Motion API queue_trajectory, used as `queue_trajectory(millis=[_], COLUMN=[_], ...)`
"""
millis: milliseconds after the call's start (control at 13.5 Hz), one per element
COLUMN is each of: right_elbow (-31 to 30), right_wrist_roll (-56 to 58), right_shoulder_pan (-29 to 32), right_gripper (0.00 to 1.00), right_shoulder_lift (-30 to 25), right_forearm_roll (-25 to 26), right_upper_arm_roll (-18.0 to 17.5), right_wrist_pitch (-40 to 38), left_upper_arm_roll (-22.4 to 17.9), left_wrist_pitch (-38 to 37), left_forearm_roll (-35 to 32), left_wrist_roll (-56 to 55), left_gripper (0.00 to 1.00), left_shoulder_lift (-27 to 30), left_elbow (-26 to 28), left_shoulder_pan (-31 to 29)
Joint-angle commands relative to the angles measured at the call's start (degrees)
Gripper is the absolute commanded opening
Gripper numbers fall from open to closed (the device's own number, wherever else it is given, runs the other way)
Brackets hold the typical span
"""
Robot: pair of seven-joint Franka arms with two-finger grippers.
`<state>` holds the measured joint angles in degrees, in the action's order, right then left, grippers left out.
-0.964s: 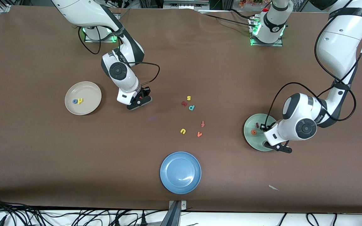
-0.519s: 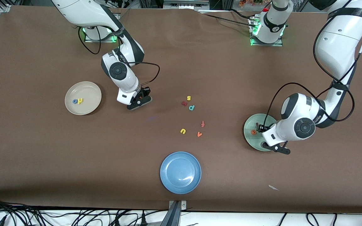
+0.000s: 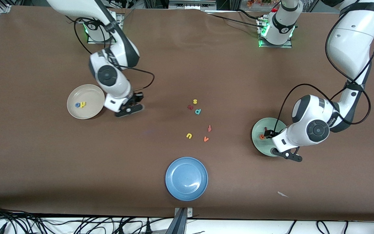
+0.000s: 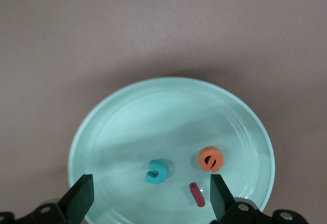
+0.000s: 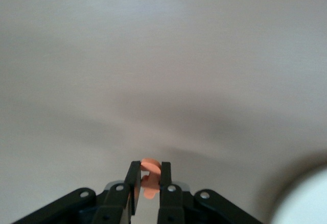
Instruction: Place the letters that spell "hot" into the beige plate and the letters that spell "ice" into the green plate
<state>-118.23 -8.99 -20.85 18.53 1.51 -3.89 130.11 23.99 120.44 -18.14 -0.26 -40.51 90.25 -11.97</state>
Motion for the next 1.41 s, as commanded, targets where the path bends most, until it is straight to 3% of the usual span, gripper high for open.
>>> queue_trajectory(millis=[0,223,371,593,816,890,1038,1187,1335], right_elbow=[1.15,0.46,-1.64,-3.41,-5.43,-5.61,-5.09,-3.95,-1.58], right_wrist_roll=[0.20,4.66,7.31,10.29,10.83,10.83,10.57,9.79,7.42], right_shoulder_pan=[0.02,0.02,0.02,0.63,1.50,1.68,1.77,1.77,1.77], right_gripper=[0.09,0.09,0.09,0.09,0.11,0.15,0.89,0.94,0.95], right_shoulder_lift=[-2.62,-2.71,-2.01,1.14,2.47,2.47,1.95,-1.46,-5.68], right_forearm_roll=[-0.45,-0.45,-0.45,-0.45,-0.45,-0.45,-0.54,-0.54,-0.54], right_upper_arm_roll=[5.01,11.17,14.34,16.71,17.25,17.25,17.25,17.69,17.69], right_wrist_pitch=[-5.21,-7.59,-7.33,-6.19,-4.09,-3.38,-3.20,-3.72,-6.00], left_upper_arm_roll=[0.18,0.53,1.32,2.55,3.08,2.47,-1.73,-10.23,-12.91], left_wrist_pitch=[-1.09,-5.72,-14.23,-21.63,-23.84,-24.37,-27.08,-29.04,-29.04], left_forearm_roll=[-1.73,-1.73,-1.64,-0.85,0.46,4.21,10.64,14.26,13.92], left_wrist_roll=[2.54,2.01,2.10,2.19,2.63,2.63,2.36,2.01,1.84], left_gripper=[1.00,1.00,1.00,1.00,1.00,1.00,1.00,1.00,1.00], left_shoulder_lift=[5.69,9.30,11.24,13.52,18.44,20.11,24.67,29.24,33.02], left_elbow=[0.63,-1.37,-5.15,-9.91,-10.00,-10.01,-8.86,-8.86,-7.21], left_shoulder_pan=[-0.34,0.63,1.15,1.33,1.16,1.59,3.60,9.38,12.92])
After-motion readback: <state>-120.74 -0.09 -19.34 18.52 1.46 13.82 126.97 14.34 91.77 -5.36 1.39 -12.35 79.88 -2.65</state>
